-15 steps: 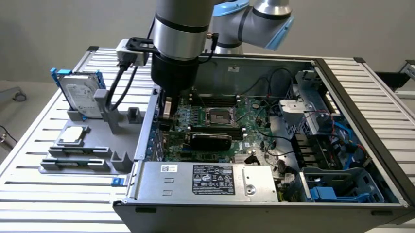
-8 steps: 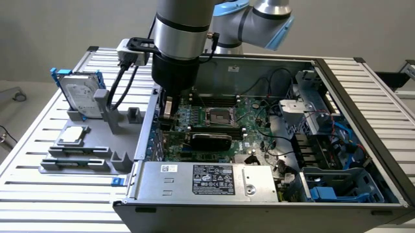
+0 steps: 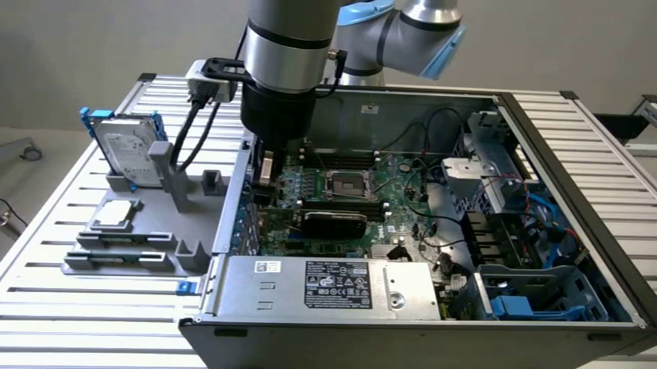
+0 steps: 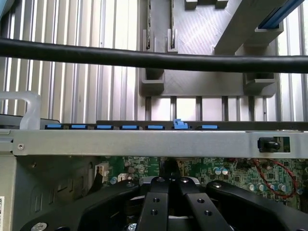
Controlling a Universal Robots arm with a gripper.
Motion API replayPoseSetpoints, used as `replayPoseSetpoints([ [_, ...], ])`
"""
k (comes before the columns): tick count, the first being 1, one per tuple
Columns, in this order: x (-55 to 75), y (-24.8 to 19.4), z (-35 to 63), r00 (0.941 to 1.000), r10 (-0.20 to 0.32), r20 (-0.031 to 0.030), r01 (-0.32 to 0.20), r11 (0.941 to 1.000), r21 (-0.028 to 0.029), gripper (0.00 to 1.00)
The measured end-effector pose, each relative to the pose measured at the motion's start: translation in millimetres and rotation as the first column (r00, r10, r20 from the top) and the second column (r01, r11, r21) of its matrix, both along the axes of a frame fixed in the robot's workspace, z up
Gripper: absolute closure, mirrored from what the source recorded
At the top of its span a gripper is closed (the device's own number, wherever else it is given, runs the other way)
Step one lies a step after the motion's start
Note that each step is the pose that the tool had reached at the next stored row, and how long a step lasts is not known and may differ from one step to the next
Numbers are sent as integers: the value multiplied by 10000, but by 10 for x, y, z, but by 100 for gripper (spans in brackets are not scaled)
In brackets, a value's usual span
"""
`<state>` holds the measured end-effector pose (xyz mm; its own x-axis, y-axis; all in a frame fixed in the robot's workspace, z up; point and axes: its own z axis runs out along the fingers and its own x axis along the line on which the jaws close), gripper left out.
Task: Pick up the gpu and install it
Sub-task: 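Press down on the gpu until it lock into place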
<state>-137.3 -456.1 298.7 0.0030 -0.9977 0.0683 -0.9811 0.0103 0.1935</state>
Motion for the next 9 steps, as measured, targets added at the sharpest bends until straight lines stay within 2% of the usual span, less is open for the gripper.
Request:
replayPoseSetpoints([
  [9,0,60,0,10000,-60,0,60,10000,0,89],
])
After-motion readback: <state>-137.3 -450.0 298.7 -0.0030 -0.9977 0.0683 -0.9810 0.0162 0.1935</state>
